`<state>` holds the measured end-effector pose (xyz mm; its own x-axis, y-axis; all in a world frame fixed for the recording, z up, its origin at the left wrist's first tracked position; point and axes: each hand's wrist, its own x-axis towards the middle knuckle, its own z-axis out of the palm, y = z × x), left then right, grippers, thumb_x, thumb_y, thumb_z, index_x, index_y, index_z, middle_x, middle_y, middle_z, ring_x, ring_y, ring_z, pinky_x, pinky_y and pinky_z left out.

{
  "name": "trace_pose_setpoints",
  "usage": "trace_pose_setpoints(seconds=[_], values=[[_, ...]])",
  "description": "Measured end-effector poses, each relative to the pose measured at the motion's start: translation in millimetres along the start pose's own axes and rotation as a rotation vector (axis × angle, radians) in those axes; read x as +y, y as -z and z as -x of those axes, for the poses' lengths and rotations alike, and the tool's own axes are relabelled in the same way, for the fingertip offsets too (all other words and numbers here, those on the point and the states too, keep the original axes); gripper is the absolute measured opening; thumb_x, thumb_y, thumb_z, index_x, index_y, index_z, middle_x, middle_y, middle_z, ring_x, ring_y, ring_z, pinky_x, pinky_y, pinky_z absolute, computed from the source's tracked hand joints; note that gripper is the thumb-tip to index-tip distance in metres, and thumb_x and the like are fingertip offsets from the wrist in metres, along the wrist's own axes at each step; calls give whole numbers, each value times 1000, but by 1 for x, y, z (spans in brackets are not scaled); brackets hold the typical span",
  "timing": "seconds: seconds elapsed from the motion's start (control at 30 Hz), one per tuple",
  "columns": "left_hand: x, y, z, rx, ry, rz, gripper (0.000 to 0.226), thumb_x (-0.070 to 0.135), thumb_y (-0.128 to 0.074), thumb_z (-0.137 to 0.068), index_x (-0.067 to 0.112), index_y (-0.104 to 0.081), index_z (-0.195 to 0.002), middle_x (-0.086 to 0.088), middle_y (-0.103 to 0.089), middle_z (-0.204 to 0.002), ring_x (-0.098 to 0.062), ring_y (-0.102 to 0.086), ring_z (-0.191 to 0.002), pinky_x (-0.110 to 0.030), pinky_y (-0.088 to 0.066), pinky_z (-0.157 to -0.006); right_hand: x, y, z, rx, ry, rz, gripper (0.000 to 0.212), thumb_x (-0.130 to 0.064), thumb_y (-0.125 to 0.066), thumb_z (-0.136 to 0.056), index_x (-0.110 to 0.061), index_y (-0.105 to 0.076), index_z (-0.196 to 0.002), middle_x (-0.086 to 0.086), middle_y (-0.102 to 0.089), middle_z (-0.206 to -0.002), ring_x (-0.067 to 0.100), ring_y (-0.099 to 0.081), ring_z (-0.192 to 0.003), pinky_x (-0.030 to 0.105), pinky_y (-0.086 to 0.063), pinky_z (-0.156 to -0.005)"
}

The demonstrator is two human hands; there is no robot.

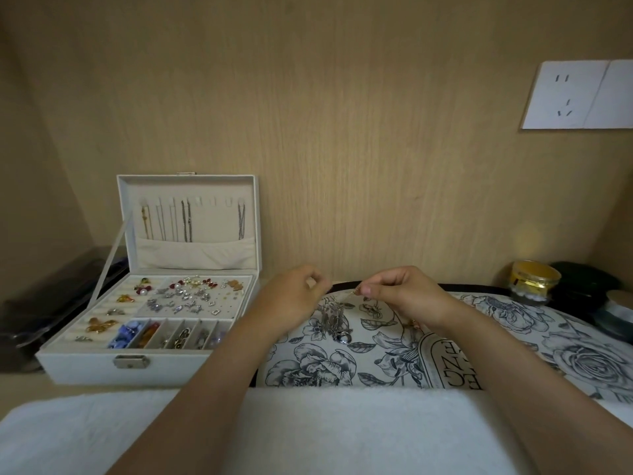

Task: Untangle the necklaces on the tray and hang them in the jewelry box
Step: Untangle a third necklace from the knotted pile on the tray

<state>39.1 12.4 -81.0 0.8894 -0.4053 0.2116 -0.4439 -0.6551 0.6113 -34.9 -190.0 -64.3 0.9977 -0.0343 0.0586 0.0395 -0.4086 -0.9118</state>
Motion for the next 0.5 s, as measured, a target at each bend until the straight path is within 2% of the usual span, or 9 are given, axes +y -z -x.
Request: trace_pose_setpoints(seconds=[0.13,0.2,0.27,0.33,0.4,0.43,0.5], values=[[-6,-6,0,-212,-30,64,21,44,-53,-98,35,-71,-103,15,-68,-92,-5,-63,-84,-31,-51,-84,6,-1,-3,7,5,-13,17,-13,-64,-95,-2,-72,-105,-19,-51,-38,-8,-49,-36,4,-34,-41],[-6,-4,0,-276,-58,101,21,46,-55,-97,37,-73,-101,13,-69,-82,-6,-62,-72,-30,-49,-75,9,1,-5,43,1,-40,15,-12,-64,-95,-2,-72,-103,-19,-53,-39,-7,-50,-37,5,-36,-41],[-4,-2,1,-317,-83,159,17,47,-60,-93,39,-75,-94,12,-73,-81,-4,-66,-73,-26,-51,-75,12,3,-6,80,-3,-72,12,-12,-66,-94,-5,-75,-98,-17,-61,-48,-6,-54,-44,6,-39,-45],[0,-1,1,-314,-106,194,11,42,-66,-91,36,-76,-92,14,-74,-83,4,-66,-72,-16,-49,-70,16,4,-9,115,-8,-98,11,-14,-69,-92,-8,-77,-95,-11,-71,-63,-3,-62,-58,6,-44,-54],[3,0,2,-286,-121,209,10,33,-66,-93,32,-75,-88,18,-69,-69,9,-59,-55,-10,-41,-56,20,3,-12,143,-3,-101,10,-17,-71,-90,-11,-79,-92,-6,-76,-75,3,-69,-72,13,-49,-66],[3,0,3,-268,-130,208,12,31,-64,-94,34,-73,-87,21,-68,-67,9,-57,-54,-10,-40,-56,22,3,-14,154,-2,-90,9,-17,-72,-90,-13,-79,-90,-5,-77,-78,3,-69,-76,16,-49,-72],[1,2,2,-230,-139,202,14,32,-61,-96,38,-73,-92,21,-72,-82,6,-65,-75,-16,-48,-73,24,3,-15,162,1,-46,9,-17,-71,-90,-15,-79,-88,-12,-75,-73,-6,-66,-70,15,-45,-73]])
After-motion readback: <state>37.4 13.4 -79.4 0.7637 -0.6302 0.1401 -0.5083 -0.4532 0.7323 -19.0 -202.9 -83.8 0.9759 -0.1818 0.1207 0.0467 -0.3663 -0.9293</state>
